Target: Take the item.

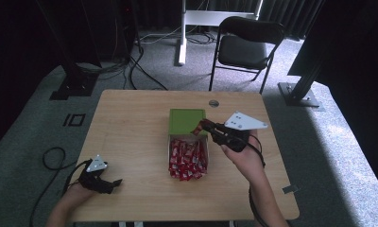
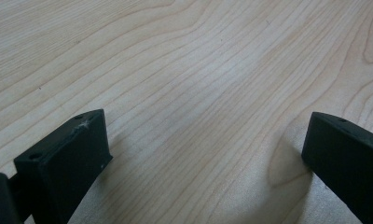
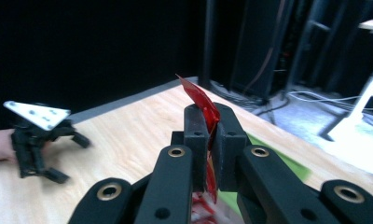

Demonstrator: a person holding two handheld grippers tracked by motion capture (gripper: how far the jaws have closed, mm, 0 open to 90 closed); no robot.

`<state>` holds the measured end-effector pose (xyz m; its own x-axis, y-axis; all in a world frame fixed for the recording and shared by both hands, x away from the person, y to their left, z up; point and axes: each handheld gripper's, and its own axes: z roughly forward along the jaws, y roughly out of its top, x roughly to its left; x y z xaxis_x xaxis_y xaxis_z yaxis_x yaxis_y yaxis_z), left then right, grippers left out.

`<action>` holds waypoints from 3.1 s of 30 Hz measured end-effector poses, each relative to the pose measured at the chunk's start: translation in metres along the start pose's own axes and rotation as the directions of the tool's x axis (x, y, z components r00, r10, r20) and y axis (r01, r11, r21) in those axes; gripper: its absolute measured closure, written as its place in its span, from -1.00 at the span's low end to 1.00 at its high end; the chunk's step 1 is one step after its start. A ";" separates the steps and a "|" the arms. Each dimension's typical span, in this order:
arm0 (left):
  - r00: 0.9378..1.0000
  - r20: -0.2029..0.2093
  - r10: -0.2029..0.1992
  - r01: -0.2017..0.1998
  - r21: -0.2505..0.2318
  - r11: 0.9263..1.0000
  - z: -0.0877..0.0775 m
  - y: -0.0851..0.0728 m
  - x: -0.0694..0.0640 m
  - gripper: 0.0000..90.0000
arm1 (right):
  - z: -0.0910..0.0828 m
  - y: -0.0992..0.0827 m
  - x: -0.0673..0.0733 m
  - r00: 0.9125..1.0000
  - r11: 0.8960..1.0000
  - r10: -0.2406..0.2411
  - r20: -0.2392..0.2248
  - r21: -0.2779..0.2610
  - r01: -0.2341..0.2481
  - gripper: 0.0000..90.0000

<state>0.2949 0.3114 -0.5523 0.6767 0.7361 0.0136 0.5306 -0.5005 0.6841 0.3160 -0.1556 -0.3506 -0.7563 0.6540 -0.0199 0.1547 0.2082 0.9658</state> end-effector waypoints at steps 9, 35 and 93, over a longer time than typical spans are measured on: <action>1.000 -0.001 0.002 -0.002 0.000 1.000 0.000 0.000 0.000 -0.97 | -0.023 -0.008 -0.026 0.988 1.000 -0.002 0.157 0.005 0.001 0.91; 1.000 0.000 0.002 -0.002 0.001 1.000 0.000 0.000 0.000 -0.97 | 0.019 -0.137 -0.045 0.960 0.966 -0.042 0.275 0.258 -0.031 0.87; 1.000 -0.001 0.002 -0.002 0.001 1.000 0.000 0.000 0.000 -0.97 | -0.016 -0.212 -0.065 0.987 0.933 0.140 0.084 0.323 -0.160 -0.59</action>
<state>0.2949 0.3115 -0.5523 0.6777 0.7352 0.0157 0.5294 -0.5025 0.6835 0.3223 -0.2535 -0.5499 -0.6711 0.7355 0.0937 0.4707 0.3250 0.8203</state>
